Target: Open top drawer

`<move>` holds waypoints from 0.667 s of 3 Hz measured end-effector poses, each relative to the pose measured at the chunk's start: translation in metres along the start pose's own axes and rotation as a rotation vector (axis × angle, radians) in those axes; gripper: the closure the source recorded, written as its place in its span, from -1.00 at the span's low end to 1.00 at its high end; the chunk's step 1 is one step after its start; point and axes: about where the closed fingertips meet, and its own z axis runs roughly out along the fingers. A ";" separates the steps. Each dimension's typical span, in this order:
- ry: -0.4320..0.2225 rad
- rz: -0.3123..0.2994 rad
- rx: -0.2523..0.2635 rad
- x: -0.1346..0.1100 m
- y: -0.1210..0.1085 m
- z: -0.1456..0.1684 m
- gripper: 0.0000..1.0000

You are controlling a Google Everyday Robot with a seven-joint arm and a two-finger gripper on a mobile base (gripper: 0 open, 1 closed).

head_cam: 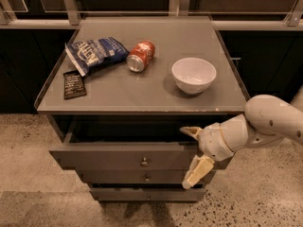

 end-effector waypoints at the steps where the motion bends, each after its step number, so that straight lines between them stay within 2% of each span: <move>1: 0.010 -0.001 -0.051 0.006 0.005 0.013 -1.00; 2: 0.014 0.016 -0.097 0.015 0.015 0.027 -1.00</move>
Offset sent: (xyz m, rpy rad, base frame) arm -0.0266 0.0141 -0.0478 -0.0019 0.1321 0.0819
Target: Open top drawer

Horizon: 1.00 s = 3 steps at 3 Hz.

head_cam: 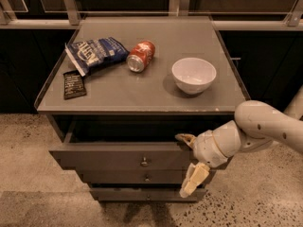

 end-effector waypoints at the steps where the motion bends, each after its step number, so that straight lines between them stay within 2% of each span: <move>1: 0.011 0.014 -0.031 0.003 0.009 0.003 -1.00; 2: 0.011 0.014 -0.031 0.001 0.009 0.001 -1.00; 3: 0.035 0.021 -0.062 0.001 0.028 -0.007 -1.00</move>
Offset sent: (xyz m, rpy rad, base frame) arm -0.0790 -0.0229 -0.0009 -0.0561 0.2083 0.0901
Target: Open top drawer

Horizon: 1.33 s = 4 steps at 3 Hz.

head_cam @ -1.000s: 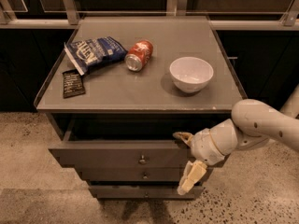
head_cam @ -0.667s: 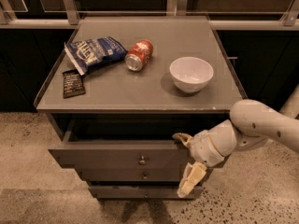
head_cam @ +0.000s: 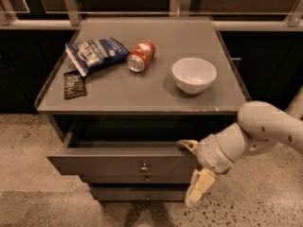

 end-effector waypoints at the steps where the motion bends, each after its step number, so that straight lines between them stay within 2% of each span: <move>1: 0.037 0.004 -0.034 -0.002 0.029 -0.010 -1.00; 2: 0.119 0.019 -0.063 -0.006 0.078 -0.030 -1.00; 3: 0.102 0.015 -0.022 -0.010 0.074 -0.037 -1.00; 4: 0.099 0.014 -0.016 -0.010 0.073 -0.038 -1.00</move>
Offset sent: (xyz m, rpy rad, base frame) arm -0.1226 -0.0301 0.0574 -0.1907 0.1165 0.0612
